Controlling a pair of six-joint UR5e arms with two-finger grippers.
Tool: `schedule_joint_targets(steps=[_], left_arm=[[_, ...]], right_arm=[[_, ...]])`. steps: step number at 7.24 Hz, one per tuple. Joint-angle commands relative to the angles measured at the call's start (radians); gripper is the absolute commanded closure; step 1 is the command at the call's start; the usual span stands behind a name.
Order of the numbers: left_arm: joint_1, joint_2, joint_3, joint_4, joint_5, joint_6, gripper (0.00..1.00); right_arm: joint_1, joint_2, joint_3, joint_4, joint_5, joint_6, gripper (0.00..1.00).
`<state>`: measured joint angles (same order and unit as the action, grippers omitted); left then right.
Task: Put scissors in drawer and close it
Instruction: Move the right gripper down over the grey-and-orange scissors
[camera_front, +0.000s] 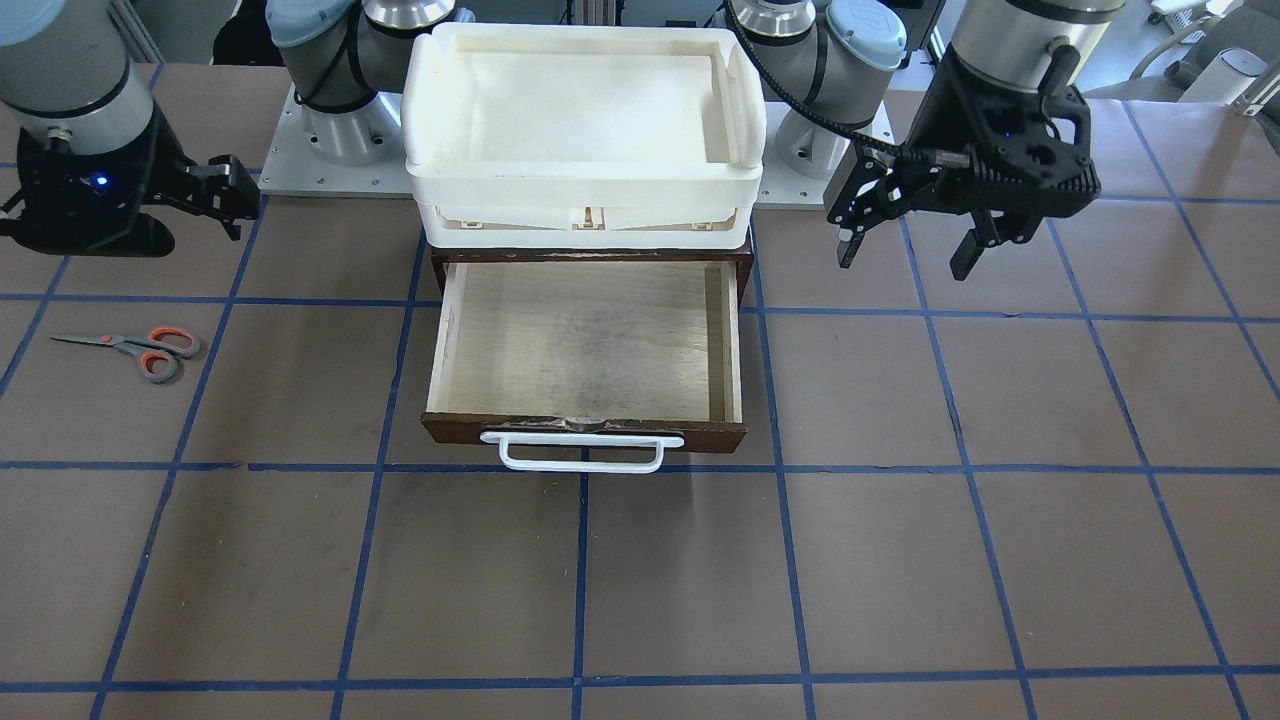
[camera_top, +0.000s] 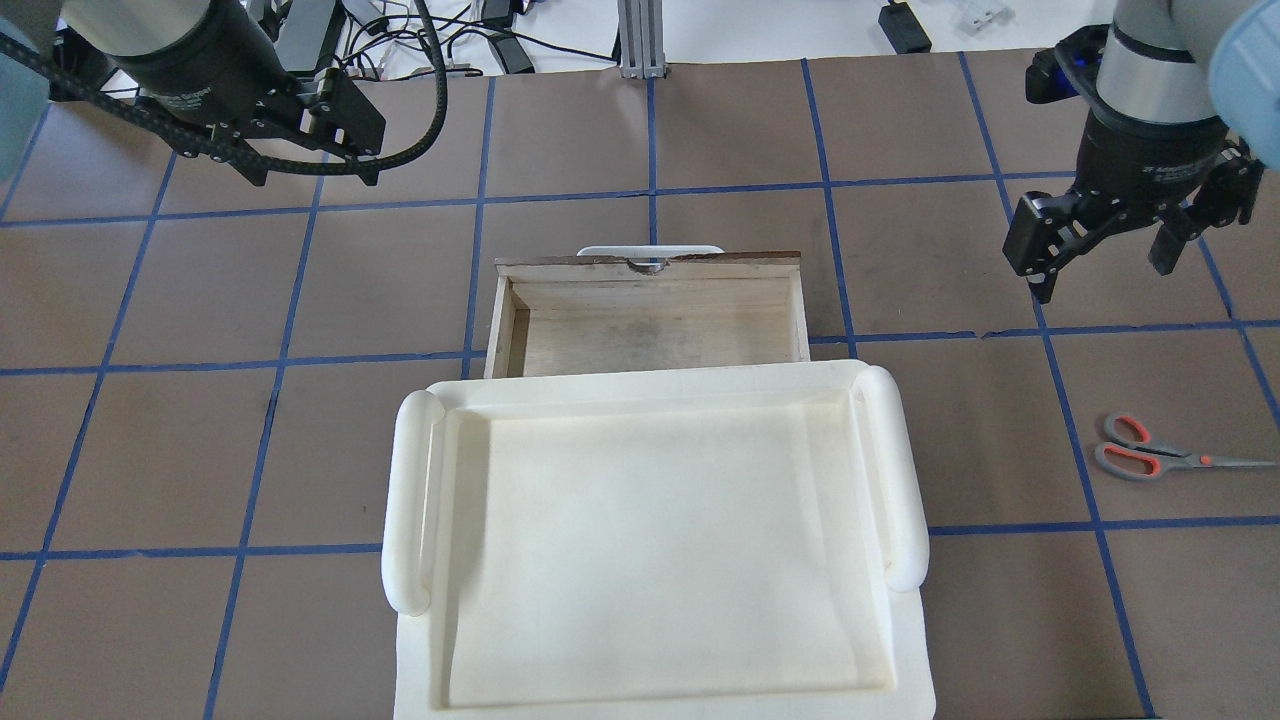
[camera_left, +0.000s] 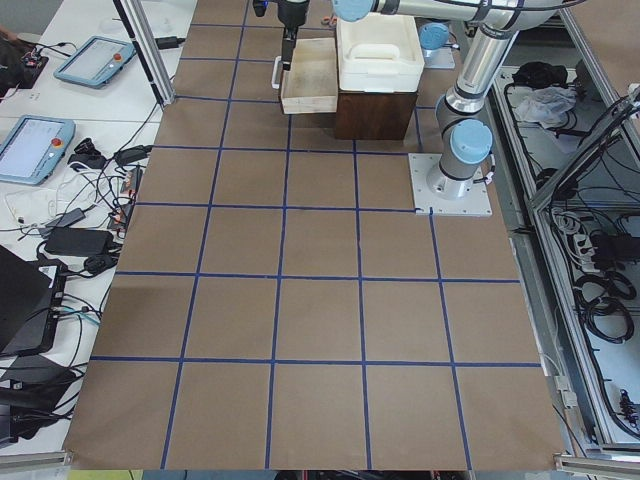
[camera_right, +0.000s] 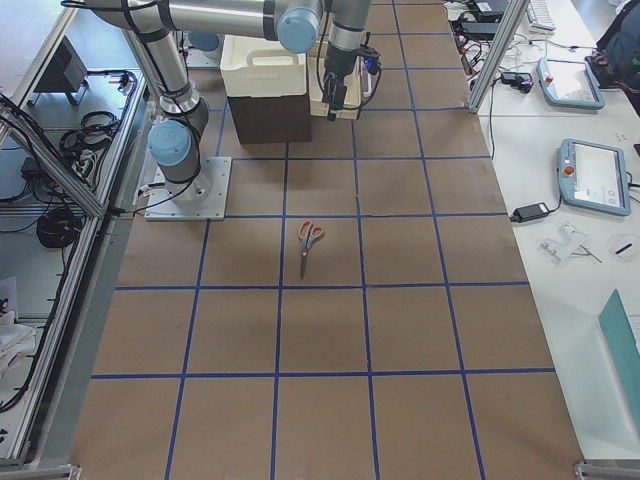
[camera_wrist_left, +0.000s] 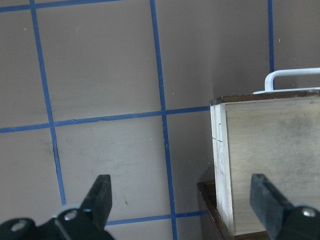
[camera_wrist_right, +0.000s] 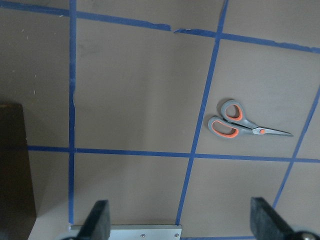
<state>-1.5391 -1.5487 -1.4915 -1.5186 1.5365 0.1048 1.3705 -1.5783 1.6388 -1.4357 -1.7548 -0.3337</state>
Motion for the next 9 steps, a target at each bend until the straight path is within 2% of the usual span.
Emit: schedule_joint_targets(steps=[1, 2, 3, 4, 5, 6, 7, 9], left_arm=[[0.01, 0.041, 0.017, 0.044, 0.019, 0.0, 0.0], [0.007, 0.068, 0.026, 0.073, 0.049, 0.003, 0.0], [0.008, 0.082, 0.019, 0.028, 0.065, 0.009, 0.0], [0.014, 0.063, 0.011, -0.006, 0.067, 0.018, 0.0], [0.019, 0.018, 0.01, -0.008, 0.012, 0.062, 0.0], [0.019, -0.005, 0.023, -0.005, 0.017, 0.081, 0.0], [0.014, -0.023, 0.02, -0.005, 0.024, 0.066, 0.0], [0.017, -0.022, 0.005, -0.005, 0.021, 0.065, 0.0]], right_arm=[[-0.151, 0.001, 0.07, -0.096, 0.058, -0.318, 0.0], [-0.165, 0.006, 0.116, -0.17, 0.052, -0.469, 0.0], [-0.207, 0.009, 0.148, -0.237, 0.044, -0.654, 0.0], [-0.296, 0.02, 0.166, -0.258, 0.05, -0.829, 0.0], [-0.386, 0.039, 0.183, -0.262, 0.058, -0.964, 0.0], [-0.418, 0.049, 0.199, -0.285, 0.042, -1.066, 0.0], [-0.463, 0.05, 0.243, -0.352, 0.026, -1.178, 0.0], [-0.591, 0.049, 0.42, -0.603, 0.04, -1.428, 0.0]])
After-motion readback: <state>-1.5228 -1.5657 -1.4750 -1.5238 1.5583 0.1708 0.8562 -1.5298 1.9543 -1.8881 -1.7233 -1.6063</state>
